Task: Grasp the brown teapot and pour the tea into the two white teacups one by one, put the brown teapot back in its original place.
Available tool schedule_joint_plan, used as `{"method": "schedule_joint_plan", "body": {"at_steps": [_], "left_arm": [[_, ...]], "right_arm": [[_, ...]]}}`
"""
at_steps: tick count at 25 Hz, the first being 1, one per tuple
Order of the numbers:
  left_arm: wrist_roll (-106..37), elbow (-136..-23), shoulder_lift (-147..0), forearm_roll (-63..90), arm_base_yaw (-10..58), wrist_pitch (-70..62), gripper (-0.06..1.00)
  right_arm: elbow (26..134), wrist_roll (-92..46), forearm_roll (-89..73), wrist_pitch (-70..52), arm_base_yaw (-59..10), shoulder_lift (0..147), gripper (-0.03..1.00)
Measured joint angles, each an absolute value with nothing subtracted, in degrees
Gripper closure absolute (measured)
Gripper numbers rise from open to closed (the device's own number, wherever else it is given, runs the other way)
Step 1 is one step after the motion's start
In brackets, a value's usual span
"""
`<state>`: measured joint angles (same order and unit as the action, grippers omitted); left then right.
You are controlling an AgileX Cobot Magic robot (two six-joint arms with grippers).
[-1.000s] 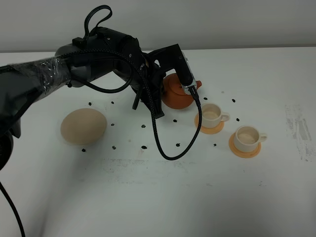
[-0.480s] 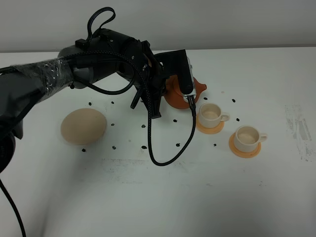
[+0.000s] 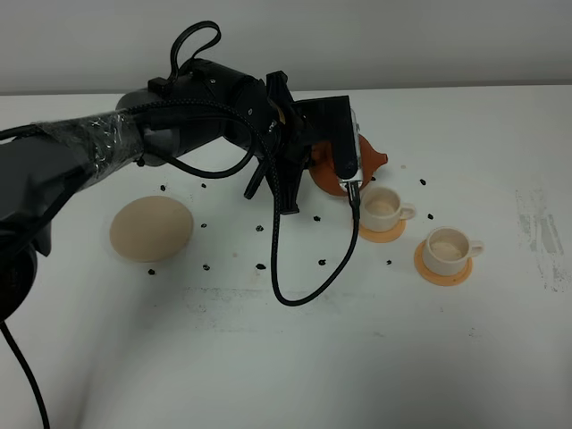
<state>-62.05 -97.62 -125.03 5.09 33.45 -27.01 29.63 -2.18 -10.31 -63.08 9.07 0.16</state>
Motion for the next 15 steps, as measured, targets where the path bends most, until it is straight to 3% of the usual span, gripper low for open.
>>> {"method": "schedule_joint_plan", "body": {"at_steps": [15], "left_arm": [[-67.2,-97.6,-125.0,2.5,33.6,-27.0,0.86]], "right_arm": [[29.6,-2.2,-10.3,-63.1,9.1,0.2,0.52]]}}
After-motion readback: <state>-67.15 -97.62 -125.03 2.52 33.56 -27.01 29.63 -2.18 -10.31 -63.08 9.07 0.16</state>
